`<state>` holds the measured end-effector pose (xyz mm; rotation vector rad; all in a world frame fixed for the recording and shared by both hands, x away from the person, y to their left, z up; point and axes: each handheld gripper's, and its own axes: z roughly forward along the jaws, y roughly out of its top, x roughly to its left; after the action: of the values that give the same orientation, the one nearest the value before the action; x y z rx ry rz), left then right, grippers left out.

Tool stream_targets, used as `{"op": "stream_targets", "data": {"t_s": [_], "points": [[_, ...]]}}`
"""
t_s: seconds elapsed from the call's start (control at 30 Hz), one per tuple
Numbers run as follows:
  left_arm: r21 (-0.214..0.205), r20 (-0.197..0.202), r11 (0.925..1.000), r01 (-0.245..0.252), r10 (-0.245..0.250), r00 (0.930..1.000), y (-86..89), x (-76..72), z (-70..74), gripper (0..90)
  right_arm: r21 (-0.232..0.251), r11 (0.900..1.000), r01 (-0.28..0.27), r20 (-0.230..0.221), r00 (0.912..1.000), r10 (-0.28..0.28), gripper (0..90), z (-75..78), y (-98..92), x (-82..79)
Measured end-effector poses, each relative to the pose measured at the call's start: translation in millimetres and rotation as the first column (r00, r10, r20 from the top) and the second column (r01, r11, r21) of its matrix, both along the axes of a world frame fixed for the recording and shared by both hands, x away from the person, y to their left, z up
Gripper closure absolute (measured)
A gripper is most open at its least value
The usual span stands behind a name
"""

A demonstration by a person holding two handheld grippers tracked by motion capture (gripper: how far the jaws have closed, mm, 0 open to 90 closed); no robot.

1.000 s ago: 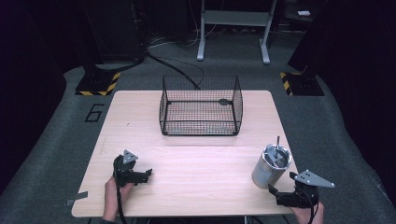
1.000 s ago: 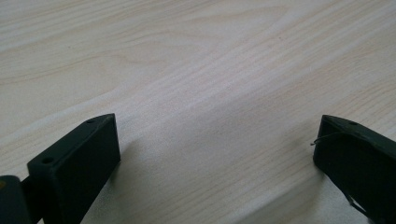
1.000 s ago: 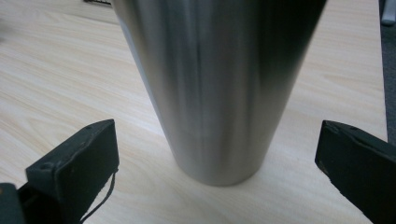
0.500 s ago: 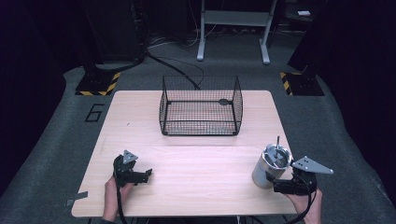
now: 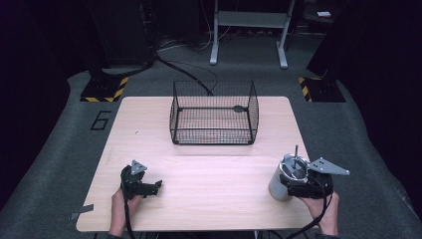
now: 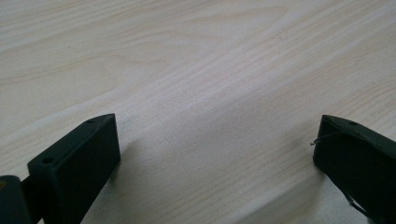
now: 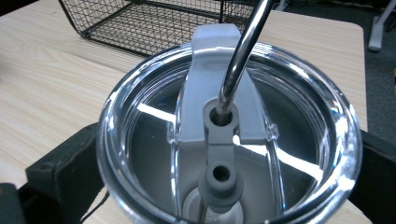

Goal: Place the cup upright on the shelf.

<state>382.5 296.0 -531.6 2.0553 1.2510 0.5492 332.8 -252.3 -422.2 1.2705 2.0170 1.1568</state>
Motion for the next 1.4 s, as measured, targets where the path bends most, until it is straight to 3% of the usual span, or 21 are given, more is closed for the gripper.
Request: {"op": "stream_targets", "data": {"t_s": [0.9, 1.07, 1.13, 1.4], "points": [[-0.001, 0.000, 1.0000, -0.002, 0.002, 1.0000, -0.1, -0.1, -0.1, 0.4, -0.053, 0.9984, 0.019, 0.029, 0.9994, -0.017, 3.4, 0.9, 6.1, 2.1], [0.004, -0.002, 1.0000, 0.002, -0.002, 1.0000, 0.3, -0.1, 0.2, 0.4, -0.035, 0.9992, 0.020, 0.046, 0.9988, -0.018, 3.4, 8.2, 5.4, 0.6], [0.000, 0.000, 1.0000, -0.001, 0.001, 1.0000, 0.1, -0.1, 0.0, 0.4, -0.057, 0.9982, 0.018, 0.049, 0.9987, -0.015, 3.4, 12.6, 8.2, 1.3], [-0.001, 0.000, 1.0000, -0.002, 0.002, 1.0000, 0.0, -0.1, 0.0, 0.4, -0.063, 0.9979, 0.015, 0.048, 0.9988, -0.012, 3.4, 19.1, 14.5, 6.6]]}}
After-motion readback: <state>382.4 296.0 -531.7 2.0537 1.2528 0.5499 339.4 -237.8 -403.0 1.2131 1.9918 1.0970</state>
